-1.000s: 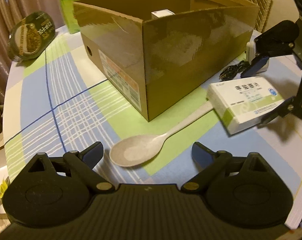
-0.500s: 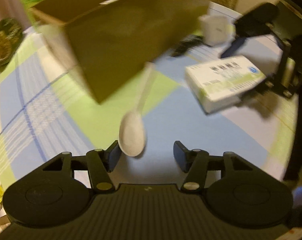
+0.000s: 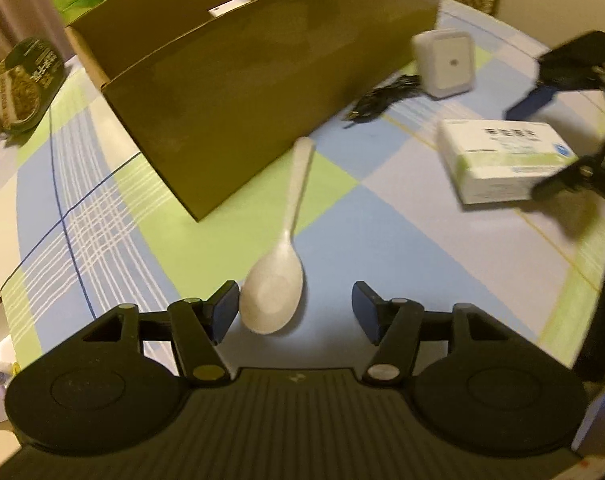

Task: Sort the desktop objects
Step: 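Close left tool on white plastic spoon while right tool grips medicine box, then lift spoon with left tool while right tool carries medicine box over cardboard box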

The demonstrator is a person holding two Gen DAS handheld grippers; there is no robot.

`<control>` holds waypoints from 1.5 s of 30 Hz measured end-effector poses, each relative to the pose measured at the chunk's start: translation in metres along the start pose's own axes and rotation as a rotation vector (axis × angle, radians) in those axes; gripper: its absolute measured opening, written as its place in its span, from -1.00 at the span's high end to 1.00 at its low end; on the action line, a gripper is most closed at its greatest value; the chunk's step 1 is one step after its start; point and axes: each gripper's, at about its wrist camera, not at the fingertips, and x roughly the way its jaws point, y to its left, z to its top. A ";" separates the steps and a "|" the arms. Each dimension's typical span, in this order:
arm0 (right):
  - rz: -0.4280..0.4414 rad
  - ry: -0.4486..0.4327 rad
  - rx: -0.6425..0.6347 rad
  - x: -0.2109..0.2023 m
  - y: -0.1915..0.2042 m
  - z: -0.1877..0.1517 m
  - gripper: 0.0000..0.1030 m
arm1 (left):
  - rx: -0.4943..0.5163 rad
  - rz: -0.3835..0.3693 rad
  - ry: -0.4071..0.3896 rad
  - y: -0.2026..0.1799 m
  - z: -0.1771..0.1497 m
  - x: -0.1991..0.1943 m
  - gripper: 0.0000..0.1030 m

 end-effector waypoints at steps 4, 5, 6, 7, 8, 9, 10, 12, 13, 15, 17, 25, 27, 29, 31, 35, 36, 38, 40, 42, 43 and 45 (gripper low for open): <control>0.009 -0.022 0.033 -0.005 -0.005 -0.001 -0.38 | 0.031 0.025 0.005 0.001 0.003 0.006 -0.04; 0.013 -0.028 0.044 -0.007 -0.005 -0.001 -0.38 | 0.032 0.023 0.010 0.002 0.005 0.006 0.02; 0.016 -0.032 0.052 -0.008 -0.006 -0.001 -0.38 | 0.037 0.024 0.017 0.003 0.006 0.006 0.17; 0.017 -0.035 0.056 -0.007 -0.005 -0.001 -0.38 | 0.042 0.023 0.026 0.004 0.006 0.006 0.31; 0.016 -0.037 0.058 -0.007 -0.005 -0.001 -0.38 | 0.041 0.018 0.034 0.006 0.007 0.005 0.39; 0.014 -0.037 0.060 -0.008 -0.005 -0.002 -0.38 | 0.033 0.016 0.041 0.007 0.007 0.005 0.44; 0.013 -0.038 0.064 -0.008 -0.005 -0.003 -0.38 | 0.022 0.019 0.047 0.006 0.007 0.004 0.44; 0.006 -0.038 0.076 -0.009 -0.004 -0.004 -0.38 | 0.010 0.018 0.060 0.002 0.006 0.003 0.45; -0.001 -0.039 0.083 -0.012 -0.004 -0.006 -0.38 | 0.008 0.015 0.065 -0.004 0.006 0.001 0.45; -0.016 -0.038 0.105 -0.017 -0.003 -0.011 -0.38 | -0.005 0.000 0.071 -0.017 0.006 -0.004 0.45; -0.033 -0.038 0.132 -0.023 -0.002 -0.018 -0.38 | -0.038 -0.027 0.071 -0.032 0.005 -0.012 0.45; -0.103 -0.041 0.206 -0.034 0.006 -0.042 -0.38 | -0.198 -0.061 0.042 -0.081 -0.001 -0.031 0.45; -0.121 -0.048 0.195 -0.034 0.010 -0.046 -0.38 | -0.236 -0.054 0.035 -0.091 -0.004 -0.032 0.45; -0.144 -0.059 0.167 -0.035 0.017 -0.049 -0.38 | -0.266 -0.038 0.028 -0.095 -0.003 -0.032 0.45; -0.158 -0.074 0.152 -0.034 0.019 -0.051 -0.38 | -0.287 -0.019 0.021 -0.100 0.000 -0.030 0.45; -0.167 -0.097 0.135 -0.033 0.021 -0.056 -0.39 | -0.311 0.010 0.008 -0.105 0.005 -0.025 0.45; -0.167 -0.099 0.133 -0.032 0.021 -0.057 -0.39 | -0.306 0.019 0.006 -0.107 0.006 -0.024 0.45; -0.168 -0.109 0.130 -0.032 0.022 -0.059 -0.39 | -0.310 0.015 0.003 -0.110 0.006 -0.023 0.45; -0.169 -0.117 0.125 -0.032 0.023 -0.060 -0.40 | -0.312 0.021 -0.002 -0.111 0.005 -0.022 0.45; -0.160 -0.114 0.137 -0.031 0.022 -0.062 -0.40 | -0.321 0.029 -0.006 -0.110 0.004 -0.019 0.43; -0.157 -0.111 0.147 -0.030 0.021 -0.062 -0.40 | -0.328 0.027 -0.009 -0.109 0.004 -0.018 0.42; -0.156 -0.113 0.157 -0.029 0.021 -0.064 -0.40 | -0.319 0.034 -0.011 -0.110 0.003 -0.019 0.41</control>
